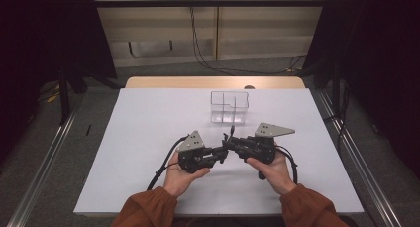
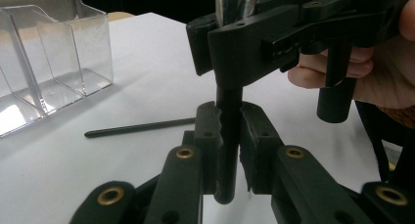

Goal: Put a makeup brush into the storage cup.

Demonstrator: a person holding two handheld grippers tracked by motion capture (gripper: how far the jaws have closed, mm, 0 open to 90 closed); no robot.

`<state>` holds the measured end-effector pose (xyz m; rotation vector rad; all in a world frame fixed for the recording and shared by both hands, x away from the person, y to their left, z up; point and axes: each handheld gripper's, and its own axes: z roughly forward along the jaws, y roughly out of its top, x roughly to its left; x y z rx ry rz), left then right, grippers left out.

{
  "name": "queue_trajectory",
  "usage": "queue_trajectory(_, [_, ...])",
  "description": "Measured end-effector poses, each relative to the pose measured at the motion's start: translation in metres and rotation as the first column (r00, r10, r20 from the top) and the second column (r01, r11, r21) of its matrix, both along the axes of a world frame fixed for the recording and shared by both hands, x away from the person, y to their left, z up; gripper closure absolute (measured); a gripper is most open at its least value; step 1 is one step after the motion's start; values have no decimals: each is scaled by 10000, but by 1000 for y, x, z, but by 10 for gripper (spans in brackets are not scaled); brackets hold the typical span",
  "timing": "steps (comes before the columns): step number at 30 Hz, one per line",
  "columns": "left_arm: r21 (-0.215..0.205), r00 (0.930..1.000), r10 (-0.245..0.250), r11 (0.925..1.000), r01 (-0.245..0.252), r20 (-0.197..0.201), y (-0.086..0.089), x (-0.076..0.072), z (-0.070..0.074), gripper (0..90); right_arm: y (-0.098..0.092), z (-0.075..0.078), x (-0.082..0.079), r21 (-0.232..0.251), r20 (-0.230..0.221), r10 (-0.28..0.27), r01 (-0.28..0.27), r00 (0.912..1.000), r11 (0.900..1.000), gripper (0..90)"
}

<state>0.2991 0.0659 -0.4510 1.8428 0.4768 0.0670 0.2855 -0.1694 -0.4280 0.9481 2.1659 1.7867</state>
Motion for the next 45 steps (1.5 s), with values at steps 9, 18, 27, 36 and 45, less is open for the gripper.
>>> queue_trajectory(9, [88, 10000, 12, 10000, -13, 88, -2, -1, -3, 708, 0, 1, 0, -43, 119, 75, -74, 9999, 10000, 780])
queue_trajectory(18, [95, 9995, 313, 9995, -314, 42, 0, -1, -1, 536, 0, 1, -1, -10, 98, 167, -167, 9998, 9999, 780])
queue_trajectory(27, [-23, 9971, 719, 9974, -719, -251, 3, -2, -1, 292, -3, 2, 0, -5, 244, 123, -123, 9996, 9999, 781])
queue_trajectory(36, [-159, 9938, 1098, 9938, -1100, -149, 11, 0, 2, 104, -5, 2, 0, -34, 256, 122, -121, 9996, 9999, 781])
queue_trajectory(45, [42, 9849, 1726, 9850, -1725, -108, 21, 1, 4, 37, -9, 4, 0, -113, 381, 99, -95, 9992, 9999, 781])
